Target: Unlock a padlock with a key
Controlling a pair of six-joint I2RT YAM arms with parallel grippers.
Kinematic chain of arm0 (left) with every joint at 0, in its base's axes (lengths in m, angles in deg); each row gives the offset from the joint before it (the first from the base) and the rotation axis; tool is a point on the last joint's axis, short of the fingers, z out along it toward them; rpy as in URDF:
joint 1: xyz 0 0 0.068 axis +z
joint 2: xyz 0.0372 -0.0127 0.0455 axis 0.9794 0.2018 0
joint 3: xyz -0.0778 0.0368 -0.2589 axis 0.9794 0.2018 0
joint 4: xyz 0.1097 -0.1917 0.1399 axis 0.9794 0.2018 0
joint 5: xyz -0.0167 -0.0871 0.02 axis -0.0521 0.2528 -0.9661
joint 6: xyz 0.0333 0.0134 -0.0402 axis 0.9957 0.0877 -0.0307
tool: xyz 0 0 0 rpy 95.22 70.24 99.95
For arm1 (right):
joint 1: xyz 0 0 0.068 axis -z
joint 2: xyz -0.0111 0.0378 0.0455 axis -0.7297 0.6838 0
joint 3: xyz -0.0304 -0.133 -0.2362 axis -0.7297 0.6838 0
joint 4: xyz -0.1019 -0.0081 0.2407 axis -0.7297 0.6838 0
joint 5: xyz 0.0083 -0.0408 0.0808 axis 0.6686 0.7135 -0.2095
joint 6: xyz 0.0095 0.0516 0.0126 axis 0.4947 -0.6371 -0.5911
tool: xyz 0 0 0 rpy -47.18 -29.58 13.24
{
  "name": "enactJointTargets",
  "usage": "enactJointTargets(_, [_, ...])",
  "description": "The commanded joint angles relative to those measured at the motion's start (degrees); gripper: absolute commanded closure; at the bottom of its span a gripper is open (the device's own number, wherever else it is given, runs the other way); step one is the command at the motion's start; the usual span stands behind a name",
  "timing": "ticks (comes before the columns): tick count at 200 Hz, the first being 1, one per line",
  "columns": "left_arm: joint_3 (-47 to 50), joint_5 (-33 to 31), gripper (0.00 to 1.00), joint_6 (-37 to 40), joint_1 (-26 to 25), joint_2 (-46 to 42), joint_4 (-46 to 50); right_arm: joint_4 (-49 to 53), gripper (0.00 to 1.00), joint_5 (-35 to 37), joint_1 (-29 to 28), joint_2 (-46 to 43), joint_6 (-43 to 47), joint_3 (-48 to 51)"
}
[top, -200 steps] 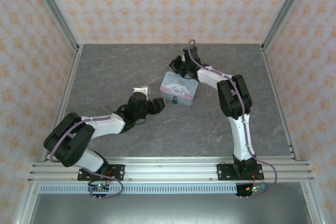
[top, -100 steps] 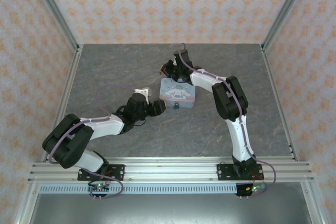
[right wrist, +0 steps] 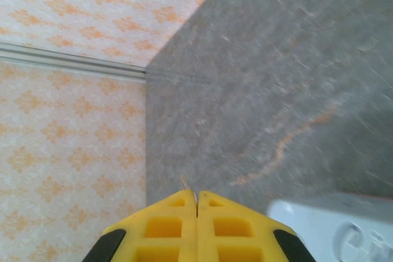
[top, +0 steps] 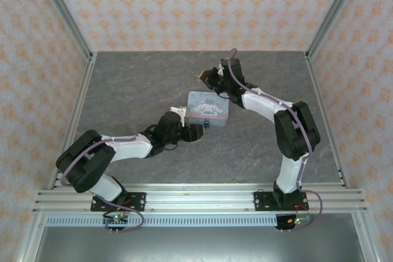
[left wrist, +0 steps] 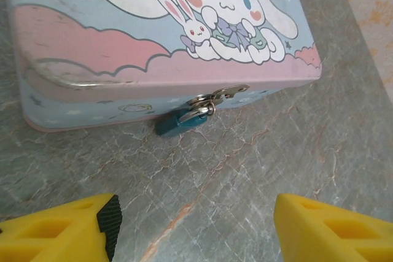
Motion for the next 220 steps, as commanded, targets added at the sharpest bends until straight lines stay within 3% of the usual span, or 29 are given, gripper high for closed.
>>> enactJointTargets(1, [-3.3, -0.5, 0.33, 3.4, -1.0, 2.4, 1.4, -6.3, 1.00, 0.1, 1.1, -1.4, -2.2, 6.5])
enactJointTargets(83, [-7.4, -4.1, 0.35, 5.9, -2.3, 9.9, 1.0, -23.2, 1.00, -0.7, 1.7, 1.9, -10.5, 18.9])
enactJointTargets(220, [-13.4, -11.0, 0.37, 11.7, -5.2, 20.3, -1.3, -23.8, 1.00, -0.6, 1.7, 2.3, -9.8, 22.5])
